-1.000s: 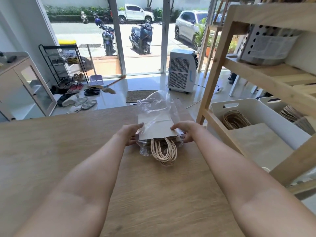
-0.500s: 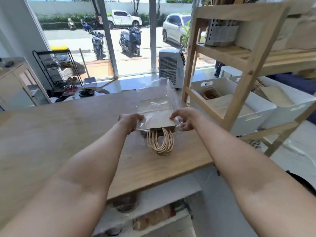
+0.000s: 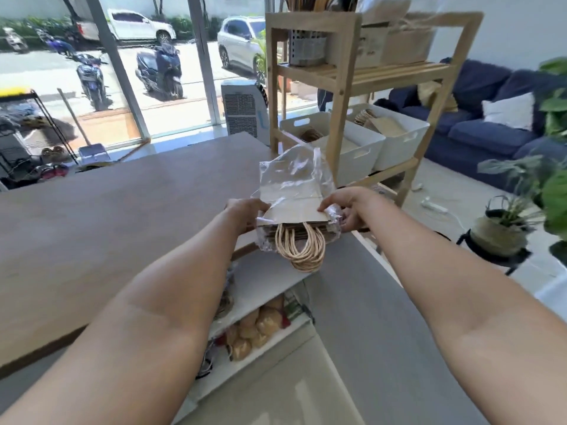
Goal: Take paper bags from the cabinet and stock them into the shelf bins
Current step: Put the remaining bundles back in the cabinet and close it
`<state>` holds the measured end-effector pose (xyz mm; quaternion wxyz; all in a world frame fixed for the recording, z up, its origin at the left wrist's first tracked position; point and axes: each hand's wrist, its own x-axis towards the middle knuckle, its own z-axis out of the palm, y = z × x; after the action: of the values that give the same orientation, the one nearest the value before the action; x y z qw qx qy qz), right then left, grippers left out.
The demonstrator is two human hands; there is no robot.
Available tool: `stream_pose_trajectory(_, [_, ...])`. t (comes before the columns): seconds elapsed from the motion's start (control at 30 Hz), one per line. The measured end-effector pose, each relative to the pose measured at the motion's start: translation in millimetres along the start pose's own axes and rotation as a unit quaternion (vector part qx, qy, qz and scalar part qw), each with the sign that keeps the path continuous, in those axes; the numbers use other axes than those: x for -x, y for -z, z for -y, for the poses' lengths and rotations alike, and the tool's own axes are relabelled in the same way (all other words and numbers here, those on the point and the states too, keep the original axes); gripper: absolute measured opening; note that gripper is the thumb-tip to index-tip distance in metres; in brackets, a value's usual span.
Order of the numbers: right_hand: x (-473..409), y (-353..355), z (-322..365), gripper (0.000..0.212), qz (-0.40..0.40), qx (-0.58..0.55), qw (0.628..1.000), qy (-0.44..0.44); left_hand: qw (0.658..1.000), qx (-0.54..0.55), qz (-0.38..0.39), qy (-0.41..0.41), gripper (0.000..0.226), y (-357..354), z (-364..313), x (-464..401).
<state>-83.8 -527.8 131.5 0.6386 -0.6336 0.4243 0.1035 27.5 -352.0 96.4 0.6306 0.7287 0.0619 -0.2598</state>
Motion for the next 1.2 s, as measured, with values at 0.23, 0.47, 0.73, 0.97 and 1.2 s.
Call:
stream_pose_trajectory(0.23, [36.6,11.8,-107.8,0.047,-0.057,-0.019,0.995,-0.076,0.990,-0.106,0.088,0.039,0.057,-26.1,80.2,27.7])
stream_pose_trajectory(0.47, [20.6,2.8,-194.7,0.026,-0.024,-0.017,0.988,-0.151,0.981,-0.165,0.059,0.081,0.083,-18.3,168.4,49.5])
stream_pose_trajectory(0.73, [-50.3,-39.3,-243.2,0.018,0.045,0.011,0.982,-0.182,0.976,-0.145,0.017,0.161,0.054,7.2,247.1,15.0])
stream_pose_trajectory(0.97, [-161.2,-65.9,-236.7,0.020,0.066,0.009,0.989,-0.131,0.978,-0.087,-0.082,0.168,0.049,2.0,271.8,-65.0])
stream_pose_trajectory(1.2, [-264.9,-84.0,-186.1,0.015,0.066,0.024,0.997,-0.035,0.976,-0.016,-0.096,0.193,0.041,-13.5,259.6,-165.7])
